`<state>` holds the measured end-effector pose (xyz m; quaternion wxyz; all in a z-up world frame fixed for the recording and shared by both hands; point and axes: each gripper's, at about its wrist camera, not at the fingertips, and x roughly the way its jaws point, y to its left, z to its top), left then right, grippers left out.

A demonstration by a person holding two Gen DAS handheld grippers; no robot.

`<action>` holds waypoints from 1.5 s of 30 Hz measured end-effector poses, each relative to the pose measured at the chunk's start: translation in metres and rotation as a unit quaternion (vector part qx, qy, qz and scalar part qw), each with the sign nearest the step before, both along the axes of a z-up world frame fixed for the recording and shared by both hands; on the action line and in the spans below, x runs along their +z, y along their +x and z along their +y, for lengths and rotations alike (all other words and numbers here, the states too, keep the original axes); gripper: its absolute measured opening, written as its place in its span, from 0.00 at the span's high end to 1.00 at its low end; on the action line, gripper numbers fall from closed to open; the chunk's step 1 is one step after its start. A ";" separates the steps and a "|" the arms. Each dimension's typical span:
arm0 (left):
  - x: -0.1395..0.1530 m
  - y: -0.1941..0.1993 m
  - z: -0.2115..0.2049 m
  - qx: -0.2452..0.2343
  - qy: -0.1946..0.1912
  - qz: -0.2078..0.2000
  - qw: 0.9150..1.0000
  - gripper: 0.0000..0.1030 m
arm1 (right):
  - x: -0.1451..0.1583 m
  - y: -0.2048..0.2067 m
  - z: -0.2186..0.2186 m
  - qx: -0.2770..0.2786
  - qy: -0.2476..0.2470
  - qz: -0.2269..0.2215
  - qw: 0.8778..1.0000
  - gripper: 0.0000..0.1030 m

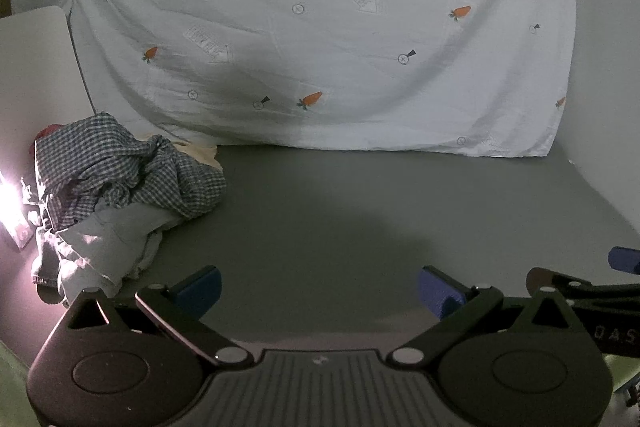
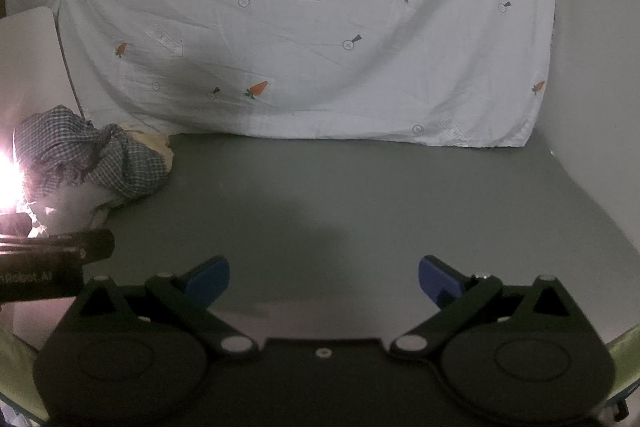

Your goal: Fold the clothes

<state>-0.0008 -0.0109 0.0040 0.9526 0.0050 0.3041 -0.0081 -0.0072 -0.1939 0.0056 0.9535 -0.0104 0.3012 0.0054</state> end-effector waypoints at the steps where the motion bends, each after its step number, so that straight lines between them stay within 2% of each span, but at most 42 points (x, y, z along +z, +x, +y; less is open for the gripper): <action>1: -0.001 0.000 0.000 0.001 -0.001 0.001 1.000 0.00 | 0.000 0.000 0.000 0.000 0.000 -0.001 1.000 0.01; 16: -0.007 0.003 -0.003 -0.005 -0.007 0.010 1.000 0.00 | -0.002 0.000 0.001 -0.002 -0.003 -0.004 1.000 0.01; 21: -0.014 0.017 -0.010 -0.022 -0.025 0.022 0.999 0.00 | -0.007 0.000 -0.004 -0.009 -0.011 0.005 1.000 0.02; 26: -0.021 0.040 -0.024 -0.043 -0.046 0.034 0.997 0.00 | -0.012 0.011 -0.027 -0.029 -0.012 0.009 0.999 0.03; 29: -0.022 0.059 -0.024 -0.038 -0.055 0.048 0.997 0.00 | -0.016 0.031 -0.037 -0.034 -0.008 0.013 0.999 0.05; 32: -0.024 0.080 -0.020 -0.027 -0.069 0.071 0.995 0.00 | -0.021 0.063 -0.041 -0.030 0.004 0.024 0.999 0.13; 36: -0.028 0.113 -0.009 -0.007 -0.098 0.111 0.989 0.00 | -0.022 0.098 -0.034 0.005 0.011 0.028 1.000 0.18; 39: -0.033 0.133 0.001 0.014 -0.101 0.119 0.988 0.00 | -0.031 0.123 -0.024 0.038 0.010 0.034 0.999 0.21; 42: -0.039 0.147 0.023 0.045 -0.110 0.132 0.984 0.01 | -0.046 0.151 -0.008 0.074 0.009 0.070 0.995 0.38; 45: -0.043 0.165 0.053 0.074 -0.133 0.145 0.978 0.01 | -0.052 0.172 0.010 0.102 0.012 0.083 0.991 0.38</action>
